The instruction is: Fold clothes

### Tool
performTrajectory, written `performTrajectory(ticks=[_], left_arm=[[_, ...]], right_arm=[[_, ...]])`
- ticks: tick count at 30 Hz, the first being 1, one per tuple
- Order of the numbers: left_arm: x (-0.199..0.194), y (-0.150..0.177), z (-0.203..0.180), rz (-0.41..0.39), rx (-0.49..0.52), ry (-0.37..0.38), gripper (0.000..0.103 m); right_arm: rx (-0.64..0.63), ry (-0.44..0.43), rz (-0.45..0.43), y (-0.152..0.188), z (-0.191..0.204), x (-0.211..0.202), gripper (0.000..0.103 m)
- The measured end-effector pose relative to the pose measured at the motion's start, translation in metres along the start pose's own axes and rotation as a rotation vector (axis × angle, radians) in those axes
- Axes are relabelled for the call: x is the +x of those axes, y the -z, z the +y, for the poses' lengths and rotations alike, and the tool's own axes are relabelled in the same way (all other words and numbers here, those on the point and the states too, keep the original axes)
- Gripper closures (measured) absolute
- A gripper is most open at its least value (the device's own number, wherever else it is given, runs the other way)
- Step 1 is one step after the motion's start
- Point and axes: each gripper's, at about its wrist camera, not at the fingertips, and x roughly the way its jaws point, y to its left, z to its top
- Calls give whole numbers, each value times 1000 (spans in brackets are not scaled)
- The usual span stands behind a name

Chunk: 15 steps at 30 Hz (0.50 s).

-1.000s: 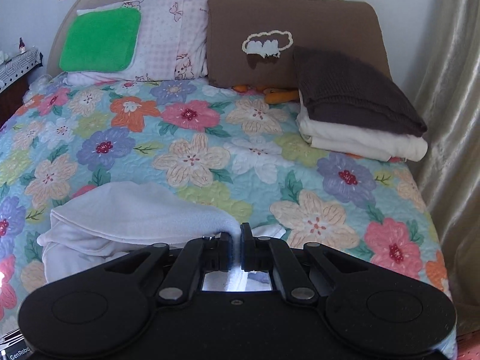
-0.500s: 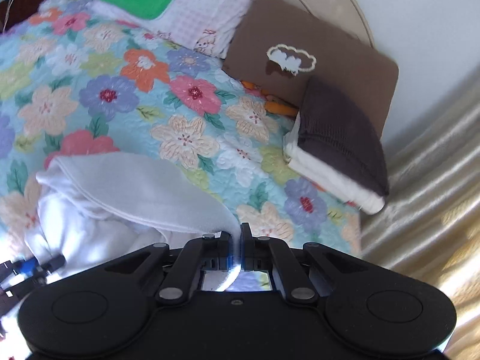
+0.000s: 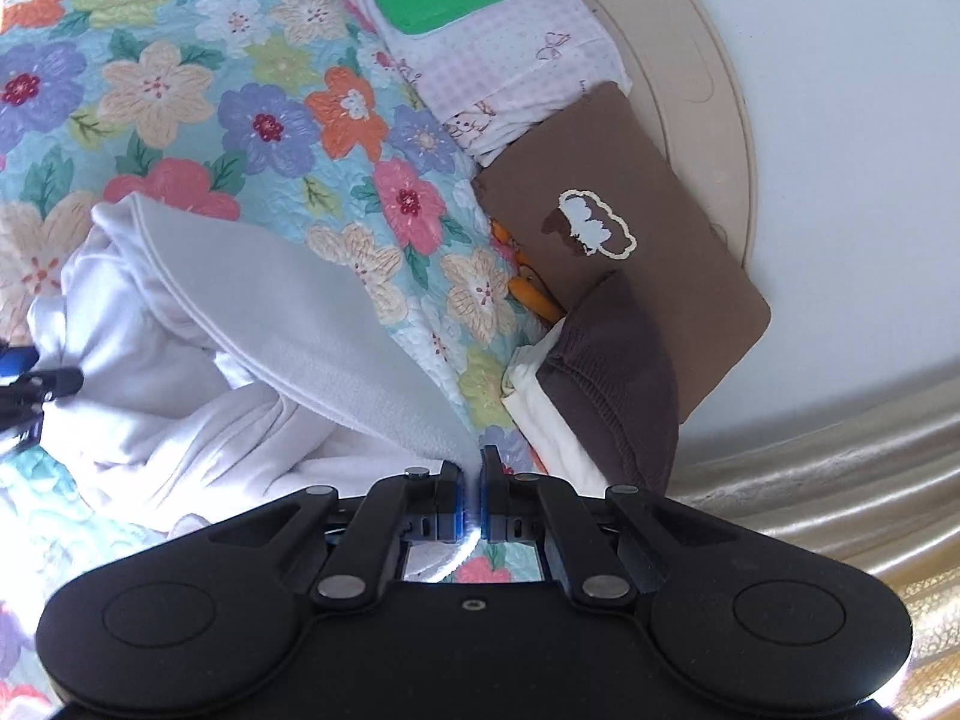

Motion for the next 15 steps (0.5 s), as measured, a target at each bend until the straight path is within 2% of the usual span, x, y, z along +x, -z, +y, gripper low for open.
performTrajectory(ticks=[4, 6, 10, 15], left_arm=[[2, -3, 3, -3, -8, -8, 82], [2, -3, 2, -7, -14, -14, 82], [-4, -3, -2, -18, -14, -19, 82], [-11, -1, 1, -5, -41, -44, 82]], right_arm=[[-50, -78, 18, 22, 4, -11, 99], [-41, -121, -16, 30, 3, -5, 99], [176, -232, -51, 34, -24, 43, 99], [438, -372, -85, 60, -42, 125, 99]])
